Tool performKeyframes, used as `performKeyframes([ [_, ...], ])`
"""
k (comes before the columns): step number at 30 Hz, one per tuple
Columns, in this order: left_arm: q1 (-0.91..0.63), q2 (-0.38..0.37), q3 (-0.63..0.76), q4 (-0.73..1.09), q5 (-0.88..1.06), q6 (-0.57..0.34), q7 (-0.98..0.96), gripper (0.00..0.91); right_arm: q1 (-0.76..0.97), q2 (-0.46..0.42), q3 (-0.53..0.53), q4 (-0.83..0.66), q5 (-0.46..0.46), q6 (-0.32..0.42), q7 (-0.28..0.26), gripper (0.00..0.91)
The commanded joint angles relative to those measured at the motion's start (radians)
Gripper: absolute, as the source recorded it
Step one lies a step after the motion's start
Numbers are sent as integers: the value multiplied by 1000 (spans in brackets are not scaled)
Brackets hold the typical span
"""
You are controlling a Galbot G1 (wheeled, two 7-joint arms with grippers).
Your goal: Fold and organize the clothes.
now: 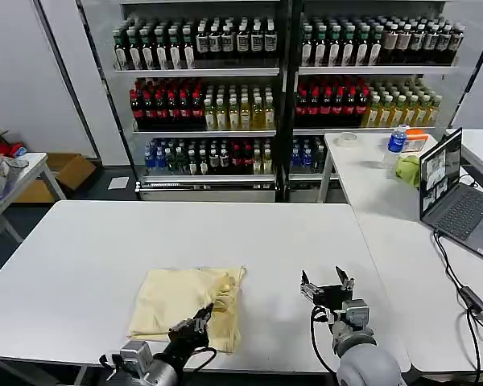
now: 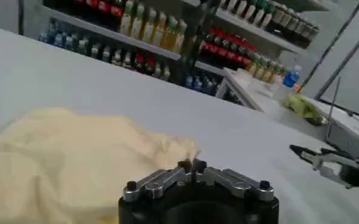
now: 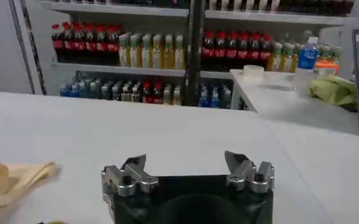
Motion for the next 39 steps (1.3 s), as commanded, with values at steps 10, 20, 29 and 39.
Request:
performKeyframes([
  [10, 28, -37, 72, -1, 65, -6, 114, 907, 13, 3, -6, -12, 1, 3, -4, 907],
  [20, 49, 25, -258, -55, -29, 22, 52, 907, 21, -1, -3, -18, 10, 6, -6, 907],
  [29, 40, 122, -539, 40, -323, 86, 7, 907, 18, -5, 3, -19, 15, 9, -8, 907],
  [39, -37, 129, -564, 238, -489, 98, -6, 907, 8, -8, 8, -7, 15, 10, -8, 907],
])
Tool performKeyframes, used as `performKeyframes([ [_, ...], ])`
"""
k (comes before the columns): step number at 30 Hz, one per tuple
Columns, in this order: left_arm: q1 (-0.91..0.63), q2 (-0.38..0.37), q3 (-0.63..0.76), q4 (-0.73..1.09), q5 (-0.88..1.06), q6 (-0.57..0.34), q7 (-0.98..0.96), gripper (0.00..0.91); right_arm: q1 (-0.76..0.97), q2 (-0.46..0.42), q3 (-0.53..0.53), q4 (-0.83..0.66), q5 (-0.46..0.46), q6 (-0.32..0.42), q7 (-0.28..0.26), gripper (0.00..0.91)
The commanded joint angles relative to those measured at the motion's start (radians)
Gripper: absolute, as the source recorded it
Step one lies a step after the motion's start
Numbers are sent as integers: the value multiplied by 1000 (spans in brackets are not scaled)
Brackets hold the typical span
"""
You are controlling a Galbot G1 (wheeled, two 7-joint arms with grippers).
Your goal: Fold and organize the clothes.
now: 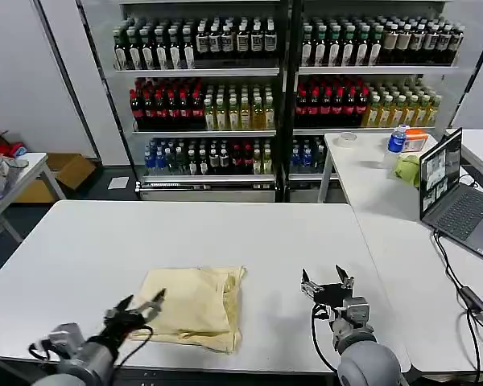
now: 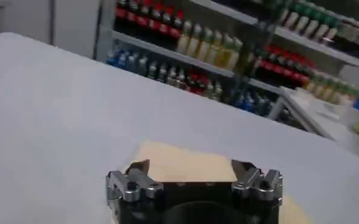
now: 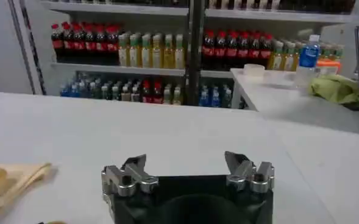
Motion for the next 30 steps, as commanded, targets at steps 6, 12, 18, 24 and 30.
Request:
performKeyframes([
  [6, -98, 14, -102, 252, -263, 26, -24, 907, -12, -6, 8, 14, 0, 0, 0, 907],
  [12, -133, -10, -51, 273, -271, 26, -23, 907, -16, -7, 10, 20, -1, 0, 1, 907],
  [18, -163, -21, 0, 280, -268, 25, -22, 907, -18, -3, 10, 22, -2, -1, 2, 907],
  [24, -192, -33, 49, 285, -261, 25, -19, 907, -22, -2, 13, 23, -3, -1, 3, 907],
  [30, -225, -43, 80, 310, -249, 22, -16, 907, -23, 0, 16, 25, -5, -4, 5, 907],
])
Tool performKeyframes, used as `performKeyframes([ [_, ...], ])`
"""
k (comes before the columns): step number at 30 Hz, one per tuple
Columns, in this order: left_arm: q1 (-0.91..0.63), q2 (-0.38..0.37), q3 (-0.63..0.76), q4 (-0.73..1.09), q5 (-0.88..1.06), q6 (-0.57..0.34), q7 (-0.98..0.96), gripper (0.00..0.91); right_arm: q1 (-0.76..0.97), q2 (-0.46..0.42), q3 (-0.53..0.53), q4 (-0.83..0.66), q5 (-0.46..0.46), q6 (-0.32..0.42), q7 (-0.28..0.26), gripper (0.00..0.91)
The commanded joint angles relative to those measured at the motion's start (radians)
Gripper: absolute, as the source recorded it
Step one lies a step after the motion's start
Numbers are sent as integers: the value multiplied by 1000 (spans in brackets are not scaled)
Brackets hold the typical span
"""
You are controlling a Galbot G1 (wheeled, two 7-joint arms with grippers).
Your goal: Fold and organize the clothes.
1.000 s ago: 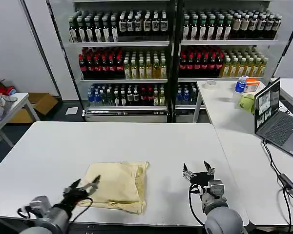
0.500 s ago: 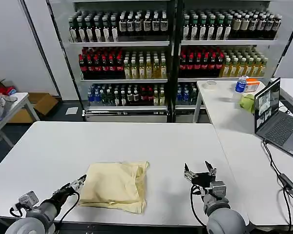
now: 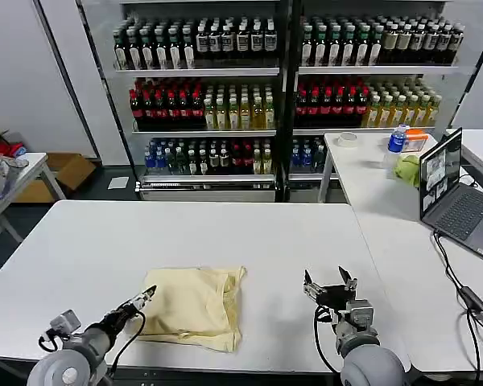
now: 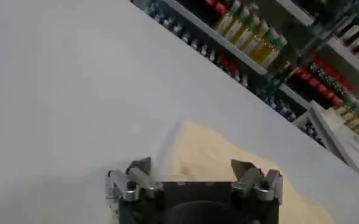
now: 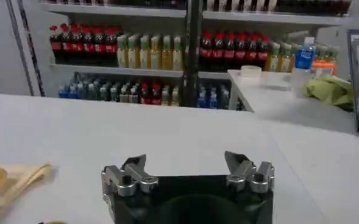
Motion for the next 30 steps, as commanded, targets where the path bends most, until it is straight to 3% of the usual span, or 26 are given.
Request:
performKeyframes([
  [1, -58, -9, 66, 44, -10, 1, 2, 907, -1, 1, 2, 3, -1, -3, 2, 907],
  [5, -67, -9, 76, 54, -11, -3, 10, 877, -3, 2, 3, 4, -3, -4, 3, 907],
  [6, -68, -9, 78, 55, -11, -4, 13, 766, -3, 2, 3, 5, -4, -5, 3, 907],
  [7, -69, -9, 80, 57, -11, -8, 16, 383, -3, 3, 3, 5, -4, -5, 4, 907],
  [9, -70, -10, 83, 61, -11, -19, 20, 60, -4, 5, 3, 6, -5, -6, 4, 907],
  [10, -69, -10, 83, 64, -11, -22, 24, 20, -3, 6, 2, 6, -6, -7, 4, 907],
  [30, -54, -55, 41, 72, -99, -46, 69, 10, -3, 8, 0, 3, -9, -7, 4, 907],
])
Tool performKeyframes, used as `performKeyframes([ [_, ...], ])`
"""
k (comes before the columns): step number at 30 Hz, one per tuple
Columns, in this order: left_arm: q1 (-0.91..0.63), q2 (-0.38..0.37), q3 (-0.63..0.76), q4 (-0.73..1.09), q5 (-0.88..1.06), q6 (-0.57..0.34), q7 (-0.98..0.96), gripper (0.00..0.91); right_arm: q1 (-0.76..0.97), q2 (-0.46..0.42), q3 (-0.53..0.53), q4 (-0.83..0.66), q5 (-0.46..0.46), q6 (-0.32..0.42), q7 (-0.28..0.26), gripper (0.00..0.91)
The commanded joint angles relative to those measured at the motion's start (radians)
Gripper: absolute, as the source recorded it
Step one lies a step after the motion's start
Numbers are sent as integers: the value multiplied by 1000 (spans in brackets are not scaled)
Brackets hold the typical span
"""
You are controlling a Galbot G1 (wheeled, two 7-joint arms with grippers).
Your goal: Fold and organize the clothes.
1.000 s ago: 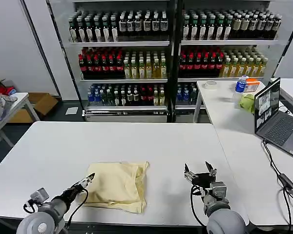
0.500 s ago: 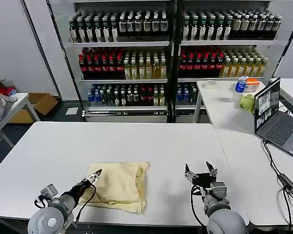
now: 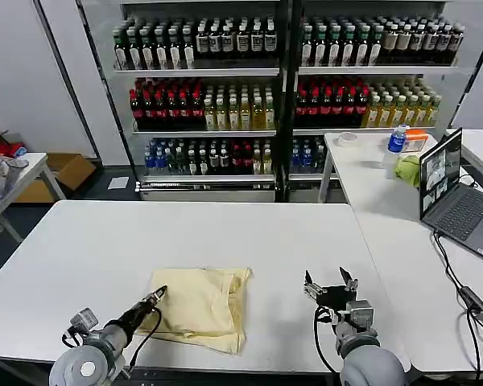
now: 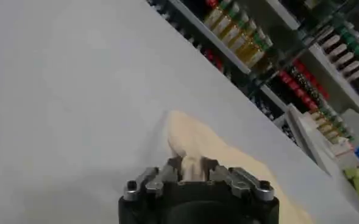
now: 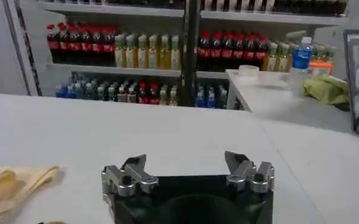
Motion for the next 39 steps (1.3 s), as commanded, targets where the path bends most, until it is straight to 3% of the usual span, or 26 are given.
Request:
performKeyframes([
  [1, -6, -20, -20, -3, -59, -11, 14, 10, -1, -1, -1, -1, 1, 0, 0, 907],
  [6, -7, -27, -60, -23, -103, -15, 14, 10, -1, -4, 2, 2, 3, 1, -1, 907],
  [11, -11, 21, -169, -36, -105, -6, 10, 10, -2, -4, 4, 7, 5, 2, -3, 907],
  [16, -42, 159, -337, -38, -65, 16, 23, 10, 4, -5, 5, 13, 10, 3, -3, 907],
  [21, -18, 363, -508, 0, 71, 40, 165, 10, 7, -5, 8, 19, 20, 6, -5, 907],
  [27, -24, 568, -575, 0, 283, 35, 237, 10, 10, 3, 5, 24, 22, 10, -7, 907],
  [29, -6, 573, -542, -50, 303, 39, 222, 10, 9, 9, 3, 25, 21, 10, -6, 907],
  [32, 61, 502, -421, -158, 461, 15, 207, 10, 8, 22, 4, 24, 17, 11, -6, 907],
  [35, 134, 393, -259, -224, 536, -5, 135, 10, 6, 29, 4, 23, 12, 11, -6, 907],
  [37, 151, 313, -97, -214, 762, -53, 108, 10, 0, 29, 7, 21, 6, 12, -5, 907],
  [39, 145, 254, 23, -199, 840, -76, 74, 10, -8, 24, 12, 21, 4, 13, -6, 907],
])
